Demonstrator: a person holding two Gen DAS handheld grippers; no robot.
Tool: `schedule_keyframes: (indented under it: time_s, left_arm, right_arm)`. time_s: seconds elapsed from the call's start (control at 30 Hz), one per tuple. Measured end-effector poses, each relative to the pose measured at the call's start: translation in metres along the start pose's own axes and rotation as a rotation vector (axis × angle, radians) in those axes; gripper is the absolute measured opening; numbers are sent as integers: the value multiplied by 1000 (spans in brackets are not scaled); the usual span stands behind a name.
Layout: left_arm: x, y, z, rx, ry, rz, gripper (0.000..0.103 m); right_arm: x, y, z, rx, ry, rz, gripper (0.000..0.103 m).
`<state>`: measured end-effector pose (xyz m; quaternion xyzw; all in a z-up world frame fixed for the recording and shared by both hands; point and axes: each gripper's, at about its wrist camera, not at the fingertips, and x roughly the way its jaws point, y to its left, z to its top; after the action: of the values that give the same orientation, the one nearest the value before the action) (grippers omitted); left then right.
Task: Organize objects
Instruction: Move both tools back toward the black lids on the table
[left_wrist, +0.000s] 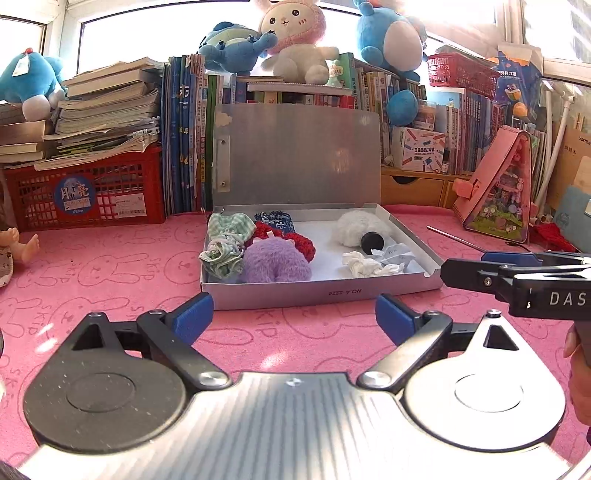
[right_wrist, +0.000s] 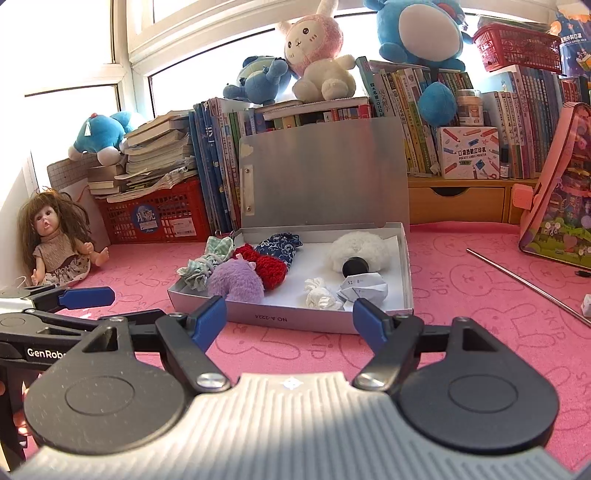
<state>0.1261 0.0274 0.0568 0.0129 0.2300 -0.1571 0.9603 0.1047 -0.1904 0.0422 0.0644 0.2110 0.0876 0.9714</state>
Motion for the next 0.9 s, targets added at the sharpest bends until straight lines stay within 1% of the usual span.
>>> schedule_keyframes:
  time_s: [0.1,0.2,0.27,0.4,0.5,0.6,0.73,0.9]
  left_arm:
    - [-15,-5,-13,12,-6,-6,97]
    - [-28,-14,-29,61,3,-2,97]
    - [-38,-18,-40,75,12,-10,97]
    - [-54,-24,-59,77,38,-36,97]
    - [-64,-30,-71,94,55,-37,97]
    - [-71,-35,-80,106,75,-53,97]
    - [-75,-37,-91,121,114,-70,97]
    - [-77,-34,-98,119,135,-46,97]
  right_arm:
    - [-12,-1,-7,4,-5,9,84]
    - [-25,-1,-16,-2,1,17,84]
    - [-34,0,-23,-16,10,22,84]
    - [-53,6,-45,-95,42,10,84]
    - [-66,14,-60,-172,54,-5,84]
    - [-73,22,-72,-223,72,1,84]
    - [-74,28,-84,-254,113,23,84]
    - [-75,30,-93,-256,149,66,84]
